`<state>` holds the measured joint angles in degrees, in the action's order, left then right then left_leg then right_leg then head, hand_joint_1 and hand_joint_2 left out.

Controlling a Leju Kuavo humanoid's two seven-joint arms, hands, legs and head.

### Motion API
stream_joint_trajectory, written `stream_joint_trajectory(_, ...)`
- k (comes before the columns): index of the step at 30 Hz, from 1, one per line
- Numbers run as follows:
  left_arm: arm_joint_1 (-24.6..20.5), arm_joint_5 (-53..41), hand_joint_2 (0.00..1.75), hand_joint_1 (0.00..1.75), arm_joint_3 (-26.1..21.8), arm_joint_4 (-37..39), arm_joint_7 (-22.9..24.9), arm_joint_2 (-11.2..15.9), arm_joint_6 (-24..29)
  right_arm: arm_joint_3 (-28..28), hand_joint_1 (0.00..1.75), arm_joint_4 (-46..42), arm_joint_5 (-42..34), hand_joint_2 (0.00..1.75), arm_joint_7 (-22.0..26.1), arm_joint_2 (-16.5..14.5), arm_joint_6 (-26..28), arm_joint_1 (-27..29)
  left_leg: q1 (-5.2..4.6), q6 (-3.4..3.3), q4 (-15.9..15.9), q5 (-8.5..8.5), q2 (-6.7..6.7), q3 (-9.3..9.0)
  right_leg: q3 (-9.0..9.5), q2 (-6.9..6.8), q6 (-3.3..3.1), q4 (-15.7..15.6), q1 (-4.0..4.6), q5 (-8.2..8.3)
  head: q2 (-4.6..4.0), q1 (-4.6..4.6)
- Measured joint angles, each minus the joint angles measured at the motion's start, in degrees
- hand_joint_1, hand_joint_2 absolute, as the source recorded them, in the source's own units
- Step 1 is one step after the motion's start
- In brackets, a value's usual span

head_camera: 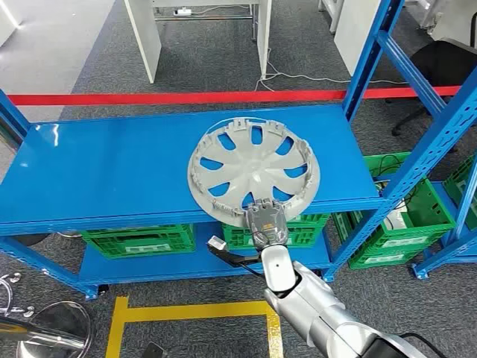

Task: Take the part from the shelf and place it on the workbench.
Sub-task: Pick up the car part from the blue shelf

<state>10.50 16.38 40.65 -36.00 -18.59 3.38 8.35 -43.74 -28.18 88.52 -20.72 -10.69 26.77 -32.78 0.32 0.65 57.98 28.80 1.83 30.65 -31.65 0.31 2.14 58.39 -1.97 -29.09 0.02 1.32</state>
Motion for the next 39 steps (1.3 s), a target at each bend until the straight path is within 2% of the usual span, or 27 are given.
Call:
stream_joint_trajectory(7, 0.22, 1.35, 0.0, 0.0, 0.98, -1.07, 0.05, 0.6, 0.42, -0.2, 1.75, 0.57, 1.15, 1.75, -1.1, 0.0, 1.41, 0.29, 0.0, 0.0, 0.0, 0.0, 0.0, 0.01, -0.01, -0.01, 0.0, 0.0, 0.0, 0.0, 0.0, 0.02)
stream_joint_trajectory(11, 0.44, 3.26, 0.0, 0.0, 2.44, -2.8, 0.5, 1.42, 1.8, -1.97, 1.75, -0.59, 1.46, 1.75, -2.33, 0.2, 9.0, 1.13, 0.0, 0.0, 0.0, 0.0, 0.0, 0.03, -0.04, 0.01, 0.0, 0.0, 0.0, 0.0, 0.0, 0.01)
stream_joint_trajectory(15, 0.68, 4.75, 0.0, 0.0, 4.21, -4.43, 0.52, 2.25, 3.02, -3.78, 1.75, -10.1, 1.57, 1.75, -1.34, 1.96, 12.32, 3.75, 0.01, 0.0, 0.0, 0.0, -0.02, 0.08, -0.1, 0.03, 0.0, 0.0, 0.01, 0.0, -0.01, 0.01)
stream_joint_trajectory(24, 0.9, 5.62, 0.0, 0.0, 5.98, -6.01, 0.51, 3.15, 3.74, -5.36, 1.75, -22.59, 1.56, 1.75, -0.3, 4.29, 12.59, 6.25, 0.0, 0.0, 0.0, 0.0, -0.04, 0.11, -0.12, 0.05, 0.0, 0.0, 0.01, 0.0, -0.01, 0.01)
stream_joint_trajectory(27, 0.8, 6.66, 0.0, 0.0, 7.0, -6.15, 0.26, 3.43, 4.64, -5.66, 1.75, -28.78, 1.51, 1.75, 1.77, 5.32, 12.59, 7.17, 0.01, 0.0, 0.0, 0.0, -0.06, 0.11, -0.14, 0.08, 0.0, 0.0, 0.0, 0.0, 0.0, 0.01)
stream_joint_trajectory(33, -0.28, 8.19, 0.0, 0.0, 10.0, -6.14, -0.96, 3.94, 6.46, -5.52, 1.75, -41.04, 1.5, 1.75, 9.94, 6.44, 12.58, 9.95, 0.01, 0.0, 0.0, 0.0, -0.06, 0.22, -0.25, 0.05, 0.0, 0.0, 0.01, -0.01, -0.01, 0.01)
stream_joint_trajectory(39, -1.6, 8.42, 0.0, 0.0, 12.49, -5.91, -1.19, 4.23, 8.05, -5.37, 1.75, -47.36, 1.48, 1.75, 11.44, 7.52, 12.56, 10.92, 0.0, 0.0, 0.01, 0.0, -0.06, 0.25, -0.24, 0.05, 0.0, 0.0, 0.0, 0.0, -0.01, 0.01)
